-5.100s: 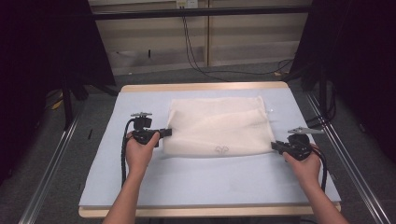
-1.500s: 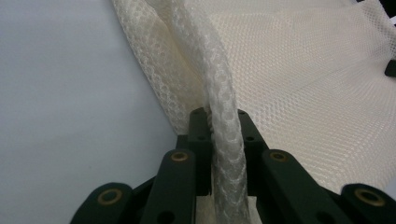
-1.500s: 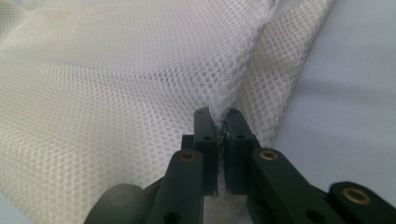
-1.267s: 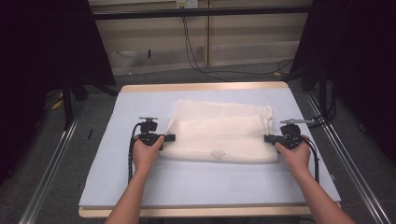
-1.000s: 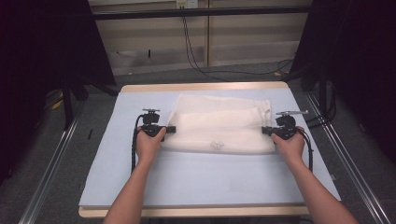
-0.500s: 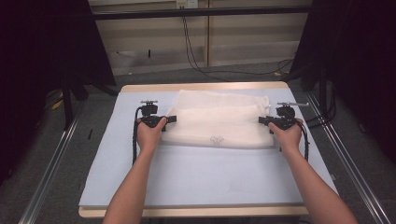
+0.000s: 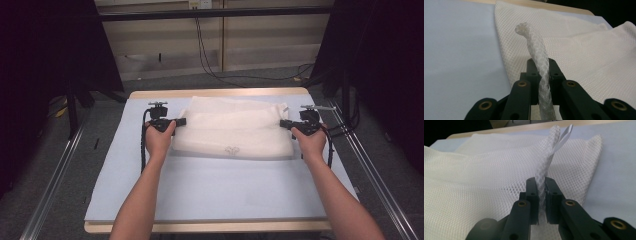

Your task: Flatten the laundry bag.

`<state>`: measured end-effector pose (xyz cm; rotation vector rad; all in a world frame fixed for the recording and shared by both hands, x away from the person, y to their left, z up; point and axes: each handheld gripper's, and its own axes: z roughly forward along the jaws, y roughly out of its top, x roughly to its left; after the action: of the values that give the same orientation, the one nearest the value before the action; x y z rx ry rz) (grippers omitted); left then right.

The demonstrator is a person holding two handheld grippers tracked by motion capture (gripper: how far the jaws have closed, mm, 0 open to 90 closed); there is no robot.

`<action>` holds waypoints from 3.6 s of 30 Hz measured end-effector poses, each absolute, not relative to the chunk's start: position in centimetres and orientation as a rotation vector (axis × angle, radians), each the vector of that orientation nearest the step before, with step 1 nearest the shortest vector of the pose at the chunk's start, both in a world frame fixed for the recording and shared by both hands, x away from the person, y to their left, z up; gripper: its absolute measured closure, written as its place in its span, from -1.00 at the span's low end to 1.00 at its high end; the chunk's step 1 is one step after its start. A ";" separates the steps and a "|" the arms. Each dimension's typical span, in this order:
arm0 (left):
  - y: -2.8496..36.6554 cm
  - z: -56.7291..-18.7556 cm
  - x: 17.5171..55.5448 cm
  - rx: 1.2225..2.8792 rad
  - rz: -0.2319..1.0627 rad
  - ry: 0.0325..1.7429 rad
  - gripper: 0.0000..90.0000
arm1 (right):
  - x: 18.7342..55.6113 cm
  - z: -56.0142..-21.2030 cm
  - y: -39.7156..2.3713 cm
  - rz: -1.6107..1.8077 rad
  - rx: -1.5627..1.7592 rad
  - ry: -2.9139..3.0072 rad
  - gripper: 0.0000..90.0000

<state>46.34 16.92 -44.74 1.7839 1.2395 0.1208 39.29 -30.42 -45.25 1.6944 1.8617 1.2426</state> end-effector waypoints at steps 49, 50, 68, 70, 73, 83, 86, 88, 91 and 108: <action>19.9 -44.6 36.3 1.840 -0.047 1.079 0.83 | 25.5 -45.5 -32.0 1.422 1.398 2.113 0.87; 20.0 -44.8 36.1 1.853 -0.054 1.073 0.83 | 25.2 -45.7 -32.0 1.430 1.405 2.115 0.87; 20.1 -46.3 34.5 1.908 -0.065 1.097 0.83 | 22.9 -46.6 -32.2 1.452 1.498 2.140 0.52; 20.1 -46.4 34.5 1.923 -0.061 1.099 0.83 | 22.7 -46.3 -32.5 1.450 1.501 2.141 0.41; 20.2 -46.4 34.5 1.914 -0.059 1.102 0.83 | 22.4 -45.8 -33.4 1.469 1.504 2.112 0.28; 20.2 -46.4 34.3 1.914 -0.057 1.090 0.83 | 24.1 -46.1 -35.0 1.341 1.563 2.038 0.31; 20.3 -46.5 34.2 1.908 -0.067 1.090 0.82 | 25.6 -46.8 -34.1 1.294 1.583 2.050 0.31; 20.4 -46.4 34.0 1.900 -0.074 1.092 0.81 | 26.4 -47.2 -33.4 1.259 1.584 2.076 0.31; 20.5 -46.3 33.8 1.907 -0.064 1.077 0.80 | 27.1 -47.8 -32.7 1.227 1.601 2.096 0.32; 21.2 -45.9 31.4 1.916 -0.052 1.046 0.75 | 27.8 -48.7 -31.5 1.163 1.582 2.138 0.63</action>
<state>31.42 21.18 -45.93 1.9162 1.0465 -0.0520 27.75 -31.52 -48.71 1.5821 2.1378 1.1630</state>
